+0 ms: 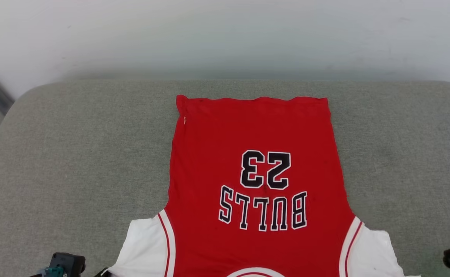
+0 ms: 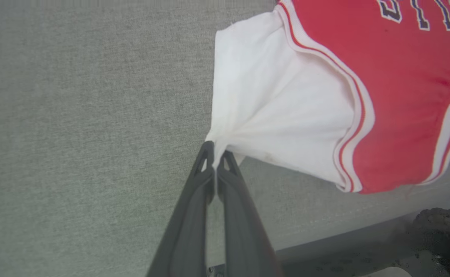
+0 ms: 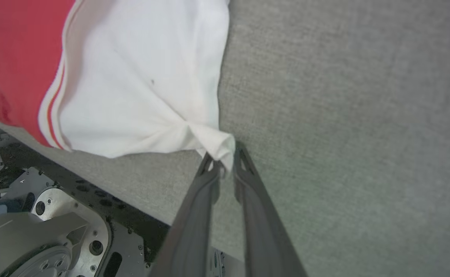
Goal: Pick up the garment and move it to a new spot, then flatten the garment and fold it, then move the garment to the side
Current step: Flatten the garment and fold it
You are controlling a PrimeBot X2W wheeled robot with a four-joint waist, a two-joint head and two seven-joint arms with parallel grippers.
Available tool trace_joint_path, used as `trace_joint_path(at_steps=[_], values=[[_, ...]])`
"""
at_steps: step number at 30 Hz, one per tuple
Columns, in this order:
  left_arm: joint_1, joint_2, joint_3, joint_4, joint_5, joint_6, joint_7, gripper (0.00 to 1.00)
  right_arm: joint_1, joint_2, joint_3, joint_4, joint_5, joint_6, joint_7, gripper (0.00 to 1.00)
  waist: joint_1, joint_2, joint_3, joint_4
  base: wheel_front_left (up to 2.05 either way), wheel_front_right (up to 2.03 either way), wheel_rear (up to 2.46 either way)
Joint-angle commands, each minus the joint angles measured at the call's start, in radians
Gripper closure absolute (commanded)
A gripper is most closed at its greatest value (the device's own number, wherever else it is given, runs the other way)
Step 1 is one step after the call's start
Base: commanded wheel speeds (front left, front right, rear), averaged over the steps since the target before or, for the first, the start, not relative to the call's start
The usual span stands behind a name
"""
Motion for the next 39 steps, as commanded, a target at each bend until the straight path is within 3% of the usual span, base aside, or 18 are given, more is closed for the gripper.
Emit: trace_joint_path(at_steps=[1,6,12,17,23,28,31,34,39], values=[[0.003,-0.006,0.012,-0.009,0.007,0.012,-0.009,1.0,-0.008,0.007,-0.033,-0.008,-0.02,-0.001,0.003,0.0,0.0001,-0.0001,0.004,0.002,0.0,0.0,0.0],[-0.014,-0.012,0.038,-0.059,0.028,0.032,-0.021,1.0,-0.055,-0.032,-0.164,-0.088,-0.064,-0.001,0.072,0.0,0.0001,-0.0001,0.031,0.016,0.0,0.0,0.0],[-0.039,-0.006,0.082,-0.113,0.072,0.065,-0.028,1.0,-0.178,-0.09,-0.41,-0.213,-0.139,-0.001,0.149,0.0,0.0001,-0.0001,0.097,0.039,0.0,0.0,0.0],[-0.064,-0.021,0.128,-0.17,0.12,0.093,-0.032,1.0,-0.327,-0.07,-0.567,-0.303,-0.166,-0.001,0.29,0.0,0.0001,-0.0001,0.181,0.077,0.0,0.0,0.0],[-0.099,-0.047,0.163,-0.224,0.202,0.105,-0.034,1.0,-0.558,-0.029,-0.571,-0.336,-0.194,-0.001,0.608,0.0,0.0001,-0.0001,0.299,0.138,0.0,0.0,0.0],[-0.13,-0.075,0.196,-0.25,0.259,0.109,-0.034,1.0,-0.766,0.022,-0.514,-0.26,-0.212,-0.001,0.945,0.0,0.0001,-0.0001,0.383,0.185,0.0,0.0,0.0],[-0.139,-0.096,0.215,-0.265,0.288,0.109,-0.034,1.0,-0.875,0.071,-0.508,-0.194,-0.236,-0.001,1.095,0.0,0.0001,-0.0001,0.433,0.211,0.0,0.0,0.0],[-0.137,-0.124,0.243,-0.282,0.313,0.113,-0.034,1.0,-0.96,0.122,-0.512,-0.115,-0.294,-0.001,1.203,0.0,0.0001,-0.0001,0.476,0.226,0.0,0.0,0.0],[-0.105,-0.157,0.297,-0.312,0.363,0.111,-0.033,1.0,-1.074,0.219,-0.557,0.0,-0.397,-0.001,1.262,0.0,0.0001,-0.0001,0.554,0.243,0.0,0.0,0.0]])
